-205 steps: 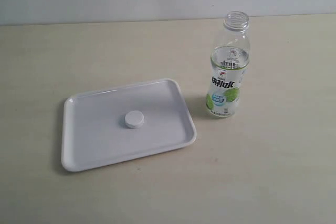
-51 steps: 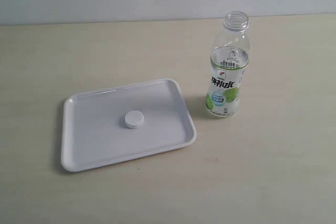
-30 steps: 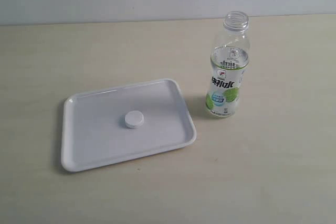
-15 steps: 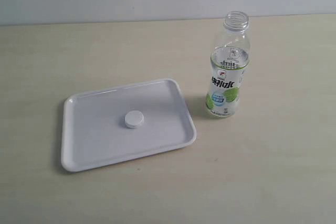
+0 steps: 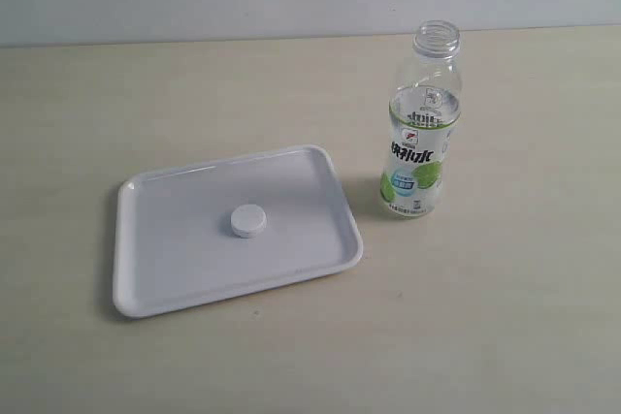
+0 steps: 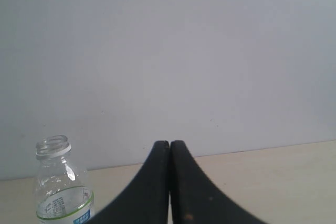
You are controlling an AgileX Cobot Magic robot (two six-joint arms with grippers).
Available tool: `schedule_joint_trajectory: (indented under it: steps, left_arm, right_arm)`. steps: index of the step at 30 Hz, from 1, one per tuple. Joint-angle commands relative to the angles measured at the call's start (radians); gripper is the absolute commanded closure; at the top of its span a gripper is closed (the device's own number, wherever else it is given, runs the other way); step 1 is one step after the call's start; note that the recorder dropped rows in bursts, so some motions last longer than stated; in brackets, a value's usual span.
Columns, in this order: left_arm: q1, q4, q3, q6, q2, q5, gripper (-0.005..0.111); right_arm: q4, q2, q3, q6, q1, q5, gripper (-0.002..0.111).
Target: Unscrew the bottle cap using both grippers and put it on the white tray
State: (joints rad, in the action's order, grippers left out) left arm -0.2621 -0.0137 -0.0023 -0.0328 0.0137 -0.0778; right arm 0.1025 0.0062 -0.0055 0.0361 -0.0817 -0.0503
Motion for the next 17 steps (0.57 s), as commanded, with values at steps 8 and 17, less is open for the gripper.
schedule_joint_trajectory:
  steps: [8, 17]
  left_arm:
    - [0.002, 0.004, 0.002, -0.002, -0.004, -0.003, 0.107]
    - [0.002, 0.004, 0.002, -0.002, -0.004, -0.003, 0.107]
  right_arm:
    - [-0.005, -0.006, 0.005, -0.008, -0.002, -0.001, 0.108]
    - [-0.003, -0.006, 0.005, -0.008, -0.002, -0.029, 0.108]
